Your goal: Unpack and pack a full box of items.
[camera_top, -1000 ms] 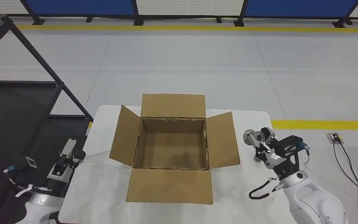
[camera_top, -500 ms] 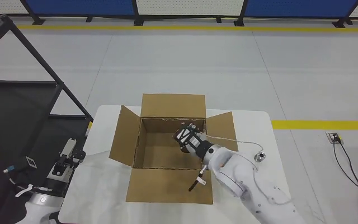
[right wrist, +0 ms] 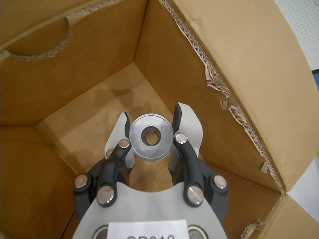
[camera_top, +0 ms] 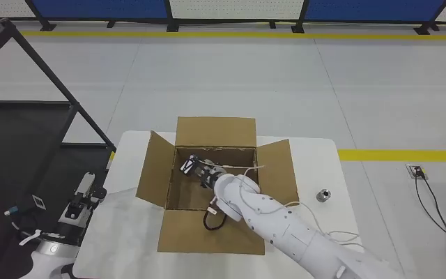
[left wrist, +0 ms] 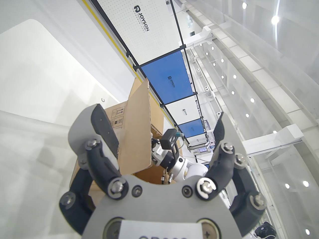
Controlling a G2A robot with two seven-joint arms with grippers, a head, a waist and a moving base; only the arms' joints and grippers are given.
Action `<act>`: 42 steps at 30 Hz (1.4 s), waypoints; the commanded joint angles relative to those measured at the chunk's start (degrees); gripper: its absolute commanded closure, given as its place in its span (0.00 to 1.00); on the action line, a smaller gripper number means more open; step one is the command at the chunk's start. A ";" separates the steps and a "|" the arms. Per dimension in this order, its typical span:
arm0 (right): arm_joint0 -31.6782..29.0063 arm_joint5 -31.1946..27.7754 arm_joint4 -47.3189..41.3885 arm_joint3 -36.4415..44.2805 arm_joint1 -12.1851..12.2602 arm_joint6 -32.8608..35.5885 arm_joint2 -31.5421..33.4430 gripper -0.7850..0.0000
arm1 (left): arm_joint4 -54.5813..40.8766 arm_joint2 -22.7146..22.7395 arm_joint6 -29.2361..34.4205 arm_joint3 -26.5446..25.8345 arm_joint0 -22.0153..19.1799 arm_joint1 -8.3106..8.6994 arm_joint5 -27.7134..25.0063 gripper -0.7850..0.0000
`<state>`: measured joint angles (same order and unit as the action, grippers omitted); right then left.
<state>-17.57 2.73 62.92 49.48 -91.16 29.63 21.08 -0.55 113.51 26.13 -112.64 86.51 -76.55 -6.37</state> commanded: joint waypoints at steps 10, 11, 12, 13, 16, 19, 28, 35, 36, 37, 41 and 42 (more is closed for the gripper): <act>3.09 -3.40 -3.01 -19.34 -8.35 -2.82 -0.85 1.00 | 0.00 0.00 0.00 0.00 0.00 0.00 0.00 0.00; 3.20 -3.64 -3.26 -20.43 -8.81 -3.15 -0.71 1.00 | 0.00 0.00 0.00 0.00 0.00 0.00 0.00 0.00; 3.30 -3.91 -3.37 -21.47 -9.21 -3.54 -0.60 0.82 | 0.00 0.00 0.00 0.00 0.00 0.00 0.00 0.00; 3.34 -4.23 -3.65 -22.42 -9.59 -3.87 -0.42 0.67 | 0.00 0.00 0.00 0.00 0.00 0.00 0.00 0.00; 3.77 -5.09 -3.97 -24.81 -10.53 -4.79 0.05 0.14 | 0.00 0.00 0.00 0.00 0.00 0.00 0.00 0.00; 4.26 -5.48 -4.22 -26.76 -11.28 -5.59 0.61 0.00 | 0.00 0.00 0.00 0.00 0.00 0.00 0.00 0.00; 5.17 -8.41 -5.22 -30.05 -12.02 -9.14 2.77 0.00 | 0.00 0.00 0.00 0.00 0.00 0.00 0.00 0.00; 4.88 -13.25 -5.41 -29.48 -11.00 -12.20 4.56 0.01 | 0.00 0.00 0.00 0.00 0.00 0.00 0.00 0.00; 4.66 -13.49 -5.10 -29.10 -10.75 -12.70 4.73 0.00 | 0.00 0.00 0.00 0.00 0.00 0.00 0.00 0.00; 4.42 -13.91 -4.82 -28.58 -10.46 -13.19 4.92 0.00 | 0.00 0.00 0.00 0.00 0.00 0.00 0.00 0.00; 3.33 -15.06 -3.80 -26.03 -9.06 -15.11 5.95 0.01 | 0.00 0.00 0.00 0.00 0.00 0.00 0.00 0.00; 2.95 -15.30 -3.48 -25.01 -8.58 -15.56 6.31 0.01 | 0.00 0.00 0.00 0.00 0.00 0.00 0.00 0.00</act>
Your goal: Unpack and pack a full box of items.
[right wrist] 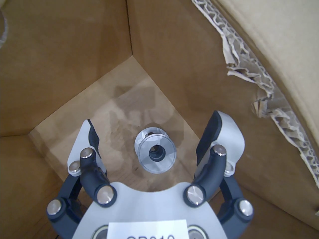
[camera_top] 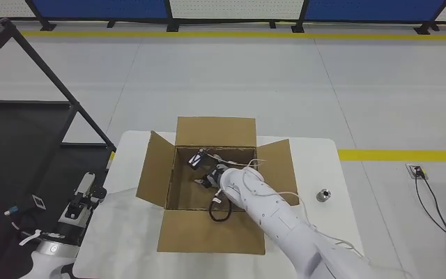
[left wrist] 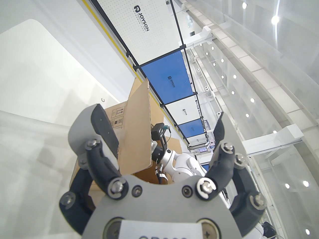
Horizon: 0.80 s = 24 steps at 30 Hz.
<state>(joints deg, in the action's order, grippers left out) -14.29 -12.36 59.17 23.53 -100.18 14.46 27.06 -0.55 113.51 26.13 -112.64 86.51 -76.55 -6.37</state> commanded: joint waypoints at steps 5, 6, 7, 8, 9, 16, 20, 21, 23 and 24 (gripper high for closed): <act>-3.18 -0.46 2.88 8.65 3.56 -1.04 2.56 0.00 | 0.00 0.00 0.00 0.00 0.00 0.00 0.00 0.00; -3.97 -0.23 3.53 10.88 4.34 -0.91 3.23 0.00 | 0.00 0.00 0.00 0.00 0.00 0.00 0.00 0.00; -4.87 0.00 4.23 13.36 5.18 -0.62 4.00 0.00 | 0.00 0.00 0.00 0.00 0.00 0.00 0.00 0.00; -5.91 0.25 5.08 16.06 6.09 -0.17 4.84 0.01 | 0.00 0.00 0.00 0.00 0.00 0.00 0.00 0.00; -7.11 0.35 5.87 19.02 7.05 0.52 5.82 0.00 | 0.00 0.00 0.00 0.00 0.00 0.00 0.00 0.00; -19.19 -0.43 13.19 44.78 14.28 9.01 15.95 0.02 | 0.00 0.00 0.00 0.00 0.00 0.00 0.00 0.00; -27.29 -2.31 17.08 59.29 17.54 11.44 23.42 0.00 | 0.00 0.00 0.00 0.00 0.00 0.00 0.00 0.00; -29.29 -2.64 17.96 62.35 18.21 11.61 25.35 0.00 | 0.00 0.00 0.00 0.00 0.00 0.00 0.00 0.00; -33.10 -2.83 19.03 68.78 19.39 10.89 29.75 0.00 | 0.00 0.00 0.00 0.00 0.00 0.00 0.00 0.00; -35.07 -3.07 19.10 71.98 19.95 10.19 32.26 0.00 | 0.00 0.00 0.00 0.00 0.00 0.00 0.00 0.00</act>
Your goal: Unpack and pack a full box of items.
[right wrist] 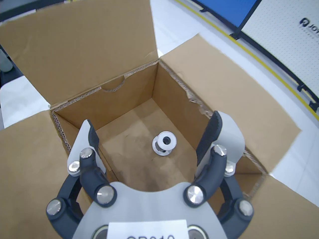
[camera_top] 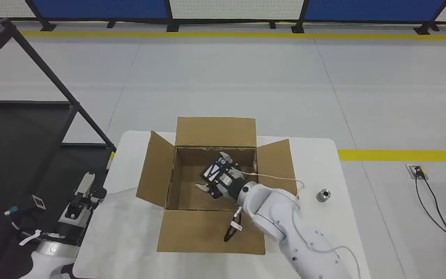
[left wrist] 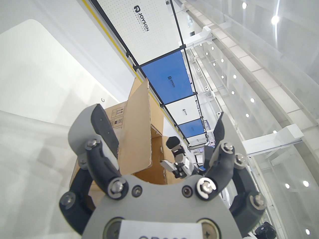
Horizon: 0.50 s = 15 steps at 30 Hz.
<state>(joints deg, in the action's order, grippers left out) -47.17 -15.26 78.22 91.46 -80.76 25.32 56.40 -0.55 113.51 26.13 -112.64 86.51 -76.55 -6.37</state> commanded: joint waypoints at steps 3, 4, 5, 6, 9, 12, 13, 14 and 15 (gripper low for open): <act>-8.43 0.38 0.84 13.11 2.12 -4.13 11.87 0.00 | 0.00 0.00 0.00 0.00 0.00 0.00 0.00 0.00; -10.65 0.50 0.60 15.72 2.55 -5.67 14.95 0.00 | 0.00 0.00 0.00 0.00 0.00 0.00 0.00 0.00; -12.74 1.01 0.90 17.99 2.97 -7.34 18.33 0.00 | 0.00 0.00 0.00 0.00 0.00 0.00 0.00 0.00; -14.76 2.14 1.37 19.74 3.32 -9.10 21.63 0.00 | 0.00 0.00 0.00 0.00 0.00 0.00 0.00 0.00; -19.76 2.97 -0.30 21.33 4.09 -12.08 30.12 0.00 | 0.00 0.00 0.00 0.00 0.00 0.00 0.00 0.00; -22.56 3.59 -4.02 18.72 4.60 -13.54 37.44 0.00 | 0.00 0.00 0.00 0.00 0.00 0.00 0.00 0.00; -23.17 3.28 -5.87 17.10 4.75 -13.91 39.52 0.00 | 0.00 0.00 0.00 0.00 0.00 0.00 0.00 0.00; -23.57 2.73 -7.07 15.06 4.94 -13.65 41.42 0.00 | 0.00 0.00 0.00 0.00 0.00 0.00 0.00 0.00; -23.63 2.21 -7.75 12.80 5.15 -13.04 43.06 0.00 | 0.00 0.00 0.00 0.00 0.00 0.00 0.00 0.00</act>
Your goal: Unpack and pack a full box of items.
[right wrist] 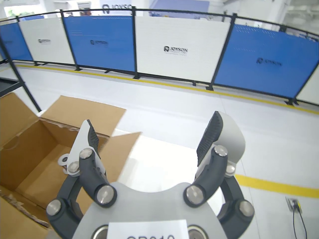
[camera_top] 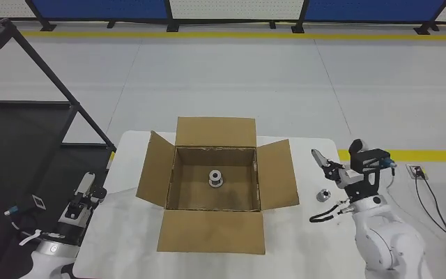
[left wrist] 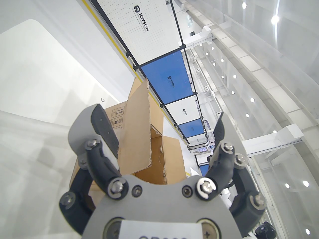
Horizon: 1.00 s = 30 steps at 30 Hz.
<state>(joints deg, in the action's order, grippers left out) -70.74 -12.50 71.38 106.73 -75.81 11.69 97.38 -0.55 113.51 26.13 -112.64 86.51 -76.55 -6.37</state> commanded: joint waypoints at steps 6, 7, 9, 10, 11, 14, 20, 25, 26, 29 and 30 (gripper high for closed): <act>4.15 -7.99 -3.60 -19.00 1.64 10.91 6.11 0.00 | 0.00 0.00 0.00 0.00 0.00 0.00 0.00 0.00; 5.09 -9.67 -4.19 -21.70 1.90 12.59 6.42 0.00 | 0.00 0.00 0.00 0.00 0.00 0.00 0.00 0.00; 7.05 -11.98 -2.63 -26.26 2.47 16.00 6.40 0.00 | 0.00 0.00 0.00 0.00 0.00 0.00 0.00 0.00; 7.93 -13.03 -1.79 -28.56 2.70 17.60 6.00 0.00 | 0.00 0.00 0.00 0.00 0.00 0.00 0.00 0.00; 8.80 -14.17 -0.61 -30.47 2.94 19.11 5.51 0.00 | 0.00 0.00 0.00 0.00 0.00 0.00 0.00 0.00; 11.00 -16.90 1.34 -35.43 3.54 21.20 4.67 0.00 | 0.00 0.00 0.00 0.00 0.00 0.00 0.00 0.00; 13.09 -20.68 0.79 -40.16 4.32 20.98 3.84 0.12 | 0.00 0.00 0.00 0.00 0.00 0.00 0.00 0.00; 14.54 -21.05 1.16 -42.11 4.69 20.78 2.20 0.31 | 0.00 0.00 0.00 0.00 0.00 0.00 0.00 0.00; 14.91 -21.00 1.46 -42.54 4.75 20.96 1.77 0.34 | 0.00 0.00 0.00 0.00 0.00 0.00 0.00 0.00; 16.16 -20.73 2.06 -44.06 4.86 21.52 0.25 0.54 | 0.00 0.00 0.00 0.00 0.00 0.00 0.00 0.00; 16.56 -20.49 2.34 -44.48 4.91 21.71 -0.18 0.58 | 0.00 0.00 0.00 0.00 0.00 0.00 0.00 0.00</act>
<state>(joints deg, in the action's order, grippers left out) -54.57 -33.19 73.52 62.68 -70.94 33.24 97.61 -0.55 113.51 26.13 -112.64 86.51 -76.55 -6.37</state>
